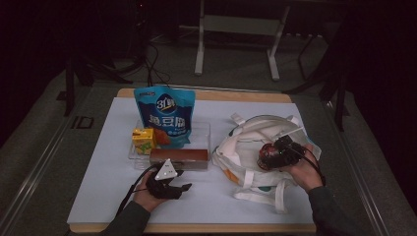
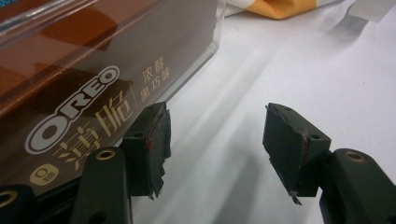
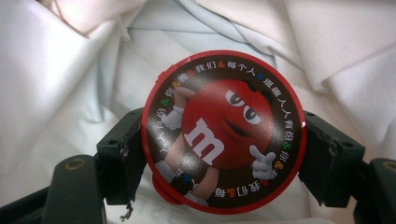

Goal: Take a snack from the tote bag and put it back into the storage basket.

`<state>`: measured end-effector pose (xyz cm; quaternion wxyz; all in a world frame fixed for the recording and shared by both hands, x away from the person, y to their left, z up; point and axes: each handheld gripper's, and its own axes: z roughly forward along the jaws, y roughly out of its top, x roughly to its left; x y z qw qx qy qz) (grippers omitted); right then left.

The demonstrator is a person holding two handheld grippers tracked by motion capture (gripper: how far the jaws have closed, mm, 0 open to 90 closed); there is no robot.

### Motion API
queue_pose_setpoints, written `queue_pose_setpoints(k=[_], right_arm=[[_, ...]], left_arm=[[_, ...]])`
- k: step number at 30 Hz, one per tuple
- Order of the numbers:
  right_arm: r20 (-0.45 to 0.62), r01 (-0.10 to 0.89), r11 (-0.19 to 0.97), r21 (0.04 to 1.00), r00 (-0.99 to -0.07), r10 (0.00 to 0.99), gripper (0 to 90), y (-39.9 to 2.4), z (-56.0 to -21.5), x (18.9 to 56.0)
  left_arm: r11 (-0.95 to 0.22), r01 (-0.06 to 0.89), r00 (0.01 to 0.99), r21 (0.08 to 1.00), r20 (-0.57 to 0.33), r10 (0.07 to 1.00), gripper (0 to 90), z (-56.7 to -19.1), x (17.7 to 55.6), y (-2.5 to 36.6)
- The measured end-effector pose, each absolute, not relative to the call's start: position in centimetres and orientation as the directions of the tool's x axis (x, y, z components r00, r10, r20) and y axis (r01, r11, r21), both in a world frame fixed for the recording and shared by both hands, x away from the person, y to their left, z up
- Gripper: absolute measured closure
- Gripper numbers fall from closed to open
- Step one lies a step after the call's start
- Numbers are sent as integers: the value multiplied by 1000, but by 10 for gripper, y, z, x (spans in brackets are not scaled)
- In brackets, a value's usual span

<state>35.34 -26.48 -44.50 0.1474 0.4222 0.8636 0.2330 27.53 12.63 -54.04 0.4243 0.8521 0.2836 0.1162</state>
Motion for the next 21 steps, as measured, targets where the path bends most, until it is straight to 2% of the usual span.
queue_pose_setpoints(k=[21], right_arm=[[-52,618,557,555,-643,764,255,-245,-422,350]], left_arm=[[-479,384,813,790,-42,581,409,-540,275,126]])
